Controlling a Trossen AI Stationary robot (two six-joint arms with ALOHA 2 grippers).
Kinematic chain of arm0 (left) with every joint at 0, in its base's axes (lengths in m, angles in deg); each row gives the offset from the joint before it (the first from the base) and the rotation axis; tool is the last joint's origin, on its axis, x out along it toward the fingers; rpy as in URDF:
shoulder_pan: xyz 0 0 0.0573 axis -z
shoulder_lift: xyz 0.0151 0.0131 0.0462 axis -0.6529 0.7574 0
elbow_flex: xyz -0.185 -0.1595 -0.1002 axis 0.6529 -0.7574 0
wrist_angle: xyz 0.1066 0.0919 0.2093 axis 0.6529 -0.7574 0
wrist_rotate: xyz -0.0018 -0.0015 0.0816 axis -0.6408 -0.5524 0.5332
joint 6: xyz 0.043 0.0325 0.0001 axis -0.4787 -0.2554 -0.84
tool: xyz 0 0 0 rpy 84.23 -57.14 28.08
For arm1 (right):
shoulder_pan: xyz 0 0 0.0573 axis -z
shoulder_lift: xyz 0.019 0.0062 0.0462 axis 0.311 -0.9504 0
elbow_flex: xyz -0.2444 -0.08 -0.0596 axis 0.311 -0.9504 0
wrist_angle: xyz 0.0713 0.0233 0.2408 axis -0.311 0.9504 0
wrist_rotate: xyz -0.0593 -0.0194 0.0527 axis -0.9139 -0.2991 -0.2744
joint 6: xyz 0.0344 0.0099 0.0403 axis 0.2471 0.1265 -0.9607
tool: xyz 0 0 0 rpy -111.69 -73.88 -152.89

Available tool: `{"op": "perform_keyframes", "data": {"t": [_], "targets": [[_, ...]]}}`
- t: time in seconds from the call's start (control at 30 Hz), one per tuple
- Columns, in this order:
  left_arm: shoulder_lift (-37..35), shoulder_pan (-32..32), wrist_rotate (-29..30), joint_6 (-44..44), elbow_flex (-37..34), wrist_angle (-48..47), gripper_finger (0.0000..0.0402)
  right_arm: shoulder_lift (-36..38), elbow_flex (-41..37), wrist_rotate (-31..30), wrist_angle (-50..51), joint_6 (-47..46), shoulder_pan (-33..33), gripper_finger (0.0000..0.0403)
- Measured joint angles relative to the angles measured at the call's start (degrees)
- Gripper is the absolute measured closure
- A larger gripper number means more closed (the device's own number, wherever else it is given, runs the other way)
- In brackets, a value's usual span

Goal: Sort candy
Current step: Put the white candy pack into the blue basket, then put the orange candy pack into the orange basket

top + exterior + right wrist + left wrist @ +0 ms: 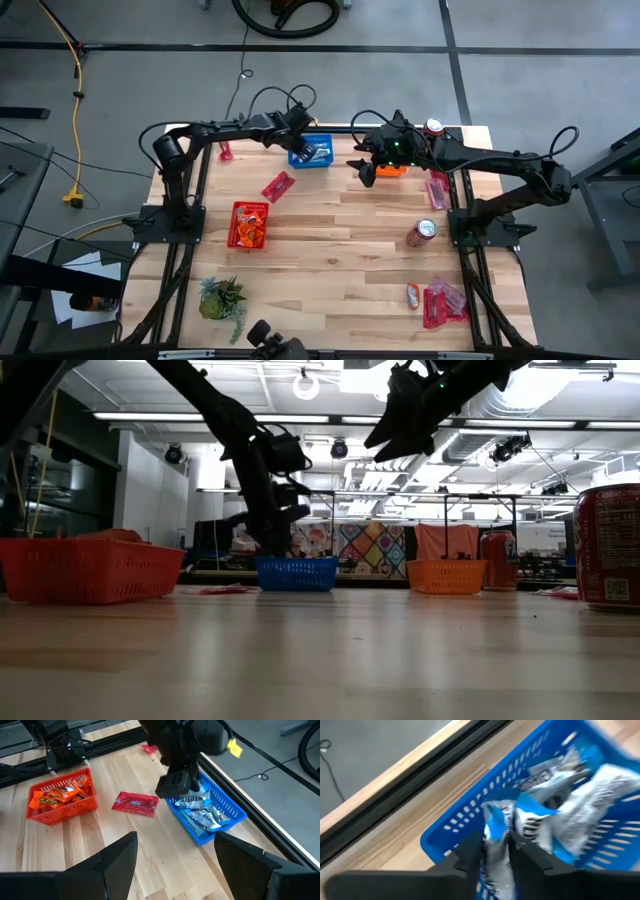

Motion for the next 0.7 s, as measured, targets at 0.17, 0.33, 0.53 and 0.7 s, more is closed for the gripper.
{"op": "perform_keyframes", "data": {"t": [0.17, 0.33, 0.53, 0.7], "targets": [[-4.4, -0.5, -3.2, 0.0, 0.0, -0.8, 0.025, 0.0, 0.0, 0.0, -0.1, 0.0, 0.0, 0.0144], [-12.6, -1.3, -7.5, -0.3, 0.0, -1.4, 0.0201, 0.0, 0.0, 0.0, -0.5, -4.4, 0.0, 0.0144], [-25.2, -1.2, -6.7, 3.3, 0.0, -9.0, 0.0189, 0.0, 0.0, 0.0, -0.9, -5.8, 0.0, 0.0144], [-34.9, 0.7, 0.1, 9.7, -6.9, -13.3, 0.0188, 0.0, 0.0, 0.0, -0.9, -5.8, 0.0, 0.0144]]}}
